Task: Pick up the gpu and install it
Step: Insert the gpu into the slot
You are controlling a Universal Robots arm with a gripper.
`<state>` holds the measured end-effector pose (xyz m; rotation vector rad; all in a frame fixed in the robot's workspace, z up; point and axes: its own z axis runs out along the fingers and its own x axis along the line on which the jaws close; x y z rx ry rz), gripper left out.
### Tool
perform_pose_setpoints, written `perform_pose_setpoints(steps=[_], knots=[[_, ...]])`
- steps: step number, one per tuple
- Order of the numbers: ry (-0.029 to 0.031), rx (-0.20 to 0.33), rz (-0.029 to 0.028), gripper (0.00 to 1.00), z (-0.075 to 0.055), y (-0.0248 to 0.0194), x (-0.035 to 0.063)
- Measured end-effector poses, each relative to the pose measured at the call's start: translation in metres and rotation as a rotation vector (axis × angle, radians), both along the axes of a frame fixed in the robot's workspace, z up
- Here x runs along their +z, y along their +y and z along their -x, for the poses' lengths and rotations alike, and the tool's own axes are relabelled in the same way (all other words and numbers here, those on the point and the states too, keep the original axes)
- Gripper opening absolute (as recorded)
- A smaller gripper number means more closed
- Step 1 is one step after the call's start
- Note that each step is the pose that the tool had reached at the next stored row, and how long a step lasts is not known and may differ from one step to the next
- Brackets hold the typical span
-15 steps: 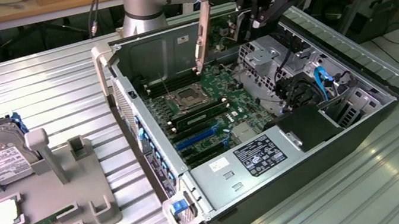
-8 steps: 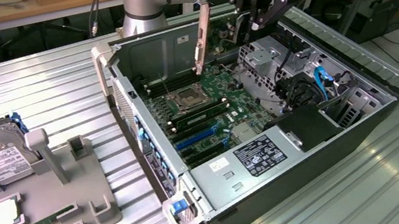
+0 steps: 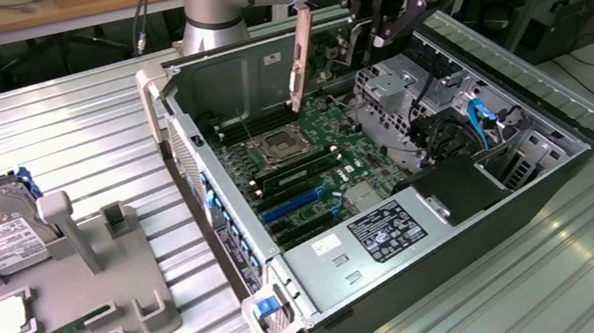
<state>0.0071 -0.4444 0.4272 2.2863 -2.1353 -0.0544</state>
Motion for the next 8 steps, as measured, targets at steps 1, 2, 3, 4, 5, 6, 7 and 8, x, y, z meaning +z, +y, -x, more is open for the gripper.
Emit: perform_pose_setpoints(steps=[1,2,3,4,5,6,7,8], knots=[[0.0,0.0,-0.0002,0.28,0.0,0.0,-0.0004],[0.0001,0.0,-0.0003,0.28,0.0,0.0,-0.0008],[0.0001,0.0,-0.0004,0.28,0.0,0.0,-0.0013],[0.0001,0.0,-0.0004,0.28,0.0,0.0,-0.0017],[0.0001,0.0,-0.0004,0.28,0.0,0.0,-0.0022],[0.0001,0.0,-0.0005,0.28,0.0,0.0,-0.0026],[0.0001,0.0,-0.0004,0.28,0.0,0.0,-0.0031],[0.0001,0.0,-0.0003,0.28,0.0,0.0,-0.0034]])
